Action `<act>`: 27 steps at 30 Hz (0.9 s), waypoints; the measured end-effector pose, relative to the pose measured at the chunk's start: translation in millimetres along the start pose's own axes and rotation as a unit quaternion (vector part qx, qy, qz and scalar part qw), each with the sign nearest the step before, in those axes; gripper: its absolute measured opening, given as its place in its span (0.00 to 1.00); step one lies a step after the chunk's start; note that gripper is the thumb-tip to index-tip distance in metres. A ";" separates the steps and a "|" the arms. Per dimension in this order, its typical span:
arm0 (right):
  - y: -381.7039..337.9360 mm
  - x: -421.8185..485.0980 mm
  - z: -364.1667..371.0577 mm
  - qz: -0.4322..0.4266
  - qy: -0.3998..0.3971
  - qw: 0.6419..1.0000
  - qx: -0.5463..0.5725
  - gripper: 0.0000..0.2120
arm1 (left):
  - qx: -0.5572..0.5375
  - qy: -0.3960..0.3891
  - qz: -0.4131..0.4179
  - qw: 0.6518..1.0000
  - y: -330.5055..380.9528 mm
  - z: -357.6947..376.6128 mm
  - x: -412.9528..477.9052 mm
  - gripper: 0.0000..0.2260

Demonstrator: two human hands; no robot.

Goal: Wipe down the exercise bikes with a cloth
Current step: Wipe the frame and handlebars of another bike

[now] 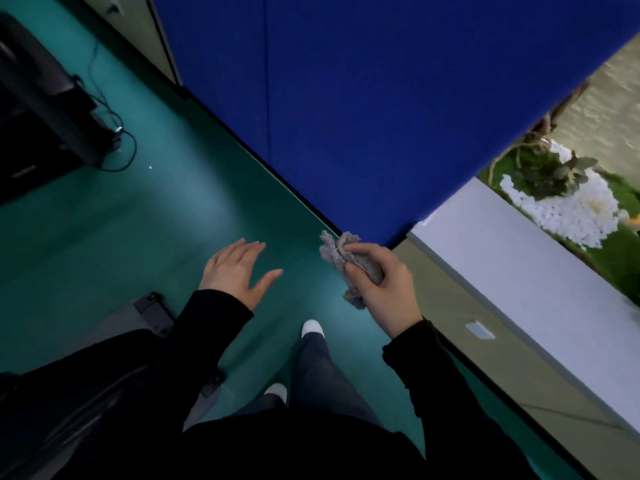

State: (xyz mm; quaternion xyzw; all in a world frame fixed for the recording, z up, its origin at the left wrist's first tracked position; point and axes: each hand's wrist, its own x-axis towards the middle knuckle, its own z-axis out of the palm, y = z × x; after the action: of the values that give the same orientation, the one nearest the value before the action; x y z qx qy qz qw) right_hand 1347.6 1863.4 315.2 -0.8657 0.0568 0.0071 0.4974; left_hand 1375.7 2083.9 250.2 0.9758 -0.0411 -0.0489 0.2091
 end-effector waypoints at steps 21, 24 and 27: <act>-13.8 232.9 16.2 -0.088 -0.216 0.972 0.039 0.11 | 0.009 0.041 -0.198 0.979 10.4 -23.7 112.1 0.39; -28.9 259.1 40.0 -0.100 -0.224 0.969 0.031 0.11 | -0.010 0.047 -0.220 0.974 -10.6 -32.6 128.9 0.40; -49.9 288.0 64.8 -0.117 -0.217 0.969 0.028 0.10 | -0.032 0.053 -0.231 0.971 -35.5 -42.0 155.0 0.27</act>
State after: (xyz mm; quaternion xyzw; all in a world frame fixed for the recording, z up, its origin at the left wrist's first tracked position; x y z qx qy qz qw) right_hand 1641.8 1917.8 305.6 -0.8300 -0.1540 0.1352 0.5188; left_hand 1536.3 2117.5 261.6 0.9530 0.1979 -0.0453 0.2248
